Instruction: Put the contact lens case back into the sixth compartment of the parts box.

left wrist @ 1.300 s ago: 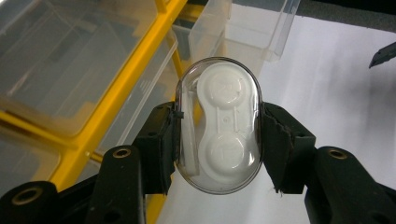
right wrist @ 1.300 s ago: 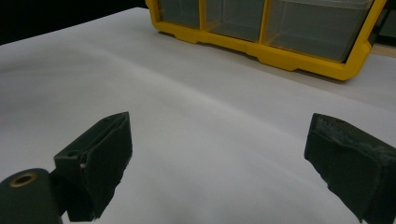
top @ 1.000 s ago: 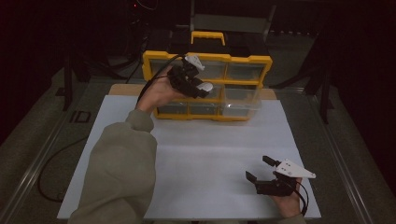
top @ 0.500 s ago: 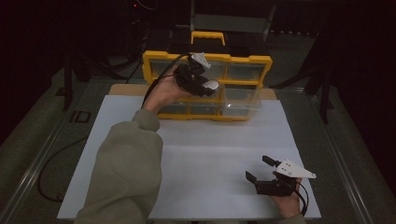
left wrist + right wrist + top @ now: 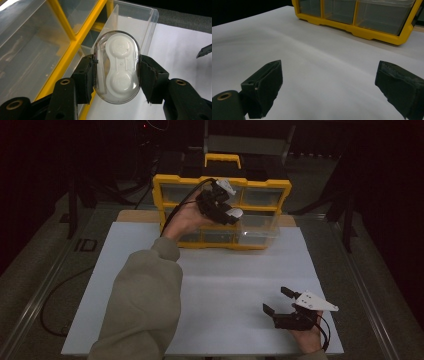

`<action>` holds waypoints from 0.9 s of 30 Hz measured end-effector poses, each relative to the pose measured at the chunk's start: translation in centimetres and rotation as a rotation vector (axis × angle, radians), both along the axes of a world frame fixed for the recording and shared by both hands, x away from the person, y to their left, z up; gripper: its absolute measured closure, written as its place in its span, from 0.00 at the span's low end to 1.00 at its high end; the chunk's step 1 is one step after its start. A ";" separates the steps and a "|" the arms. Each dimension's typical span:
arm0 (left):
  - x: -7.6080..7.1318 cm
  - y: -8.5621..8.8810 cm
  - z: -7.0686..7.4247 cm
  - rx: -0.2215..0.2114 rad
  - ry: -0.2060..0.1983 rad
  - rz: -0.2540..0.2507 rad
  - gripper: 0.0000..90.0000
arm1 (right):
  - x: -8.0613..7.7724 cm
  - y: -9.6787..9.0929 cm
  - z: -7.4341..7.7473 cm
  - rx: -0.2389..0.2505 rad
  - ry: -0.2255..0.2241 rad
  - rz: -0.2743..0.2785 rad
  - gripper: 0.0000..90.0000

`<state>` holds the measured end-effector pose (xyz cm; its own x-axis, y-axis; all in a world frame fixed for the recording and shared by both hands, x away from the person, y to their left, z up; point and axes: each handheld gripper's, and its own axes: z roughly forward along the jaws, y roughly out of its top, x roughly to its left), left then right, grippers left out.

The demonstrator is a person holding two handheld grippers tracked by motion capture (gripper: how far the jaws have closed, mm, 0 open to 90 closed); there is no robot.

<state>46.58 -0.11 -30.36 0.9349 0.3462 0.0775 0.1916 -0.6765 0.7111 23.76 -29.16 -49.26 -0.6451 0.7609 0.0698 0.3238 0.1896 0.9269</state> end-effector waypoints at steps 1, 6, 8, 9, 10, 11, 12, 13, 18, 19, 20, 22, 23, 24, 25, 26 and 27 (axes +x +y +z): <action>0.0 -0.2 0.0 0.001 0.000 -0.003 0.55 | 0.0 0.0 0.0 -0.001 0.000 -0.001 0.08; 0.0 -1.2 -0.1 0.007 -0.004 -0.008 0.55 | 0.0 0.0 0.0 -0.001 0.000 0.000 0.08; 0.0 -1.5 -0.1 0.006 -0.002 -0.010 0.55 | 0.0 0.0 0.0 0.000 0.001 0.001 0.08; 0.0 -1.7 -0.1 0.009 -0.003 -0.014 0.55 | 0.0 0.0 0.0 0.000 -0.001 0.001 0.08; 0.0 -1.9 -0.1 0.011 -0.006 -0.014 0.55 | 0.0 0.0 0.0 0.000 -0.001 0.000 0.08; 0.0 -2.0 -0.1 0.011 -0.005 -0.014 0.55 | 0.0 0.0 0.0 0.001 0.001 0.000 0.08; 0.0 -2.1 -0.1 0.009 -0.005 -0.010 0.55 | 0.0 0.0 0.0 0.000 0.002 0.000 0.08; 0.1 -2.3 -0.2 0.006 -0.003 -0.008 0.55 | 0.0 0.0 0.0 0.000 0.002 0.001 0.08; 0.3 -3.2 -0.5 0.001 0.006 -0.001 0.55 | 0.0 0.0 0.0 0.002 0.002 0.001 0.08; 0.3 -3.2 -0.5 0.001 0.006 -0.001 0.55 | 0.0 0.0 0.0 0.002 0.002 0.002 0.08; 0.4 -3.7 -0.7 0.006 0.007 -0.002 0.55 | 0.0 0.0 0.0 0.002 0.002 0.003 0.08; 0.4 -4.1 -0.9 0.009 0.009 0.002 0.55 | 0.0 0.0 0.0 0.000 0.002 0.003 0.08; 0.5 -4.2 -1.0 0.010 0.013 -0.001 0.55 | 0.0 0.0 -0.1 0.000 0.003 0.004 0.08; 0.5 -4.4 -1.1 0.011 0.014 -0.001 0.55 | 0.0 0.0 -0.1 0.000 0.002 0.004 0.08; 0.5 -4.5 -1.2 0.013 0.015 -0.002 0.55 | 0.0 0.0 -0.1 0.000 0.002 0.004 0.08; 0.5 -4.7 -1.2 0.013 0.018 -0.002 0.55 | 0.1 0.0 -0.1 0.001 0.001 0.004 0.08; 0.5 -4.8 -1.3 0.014 0.018 -0.002 0.55 | 0.1 0.0 -0.1 0.001 0.001 0.004 0.08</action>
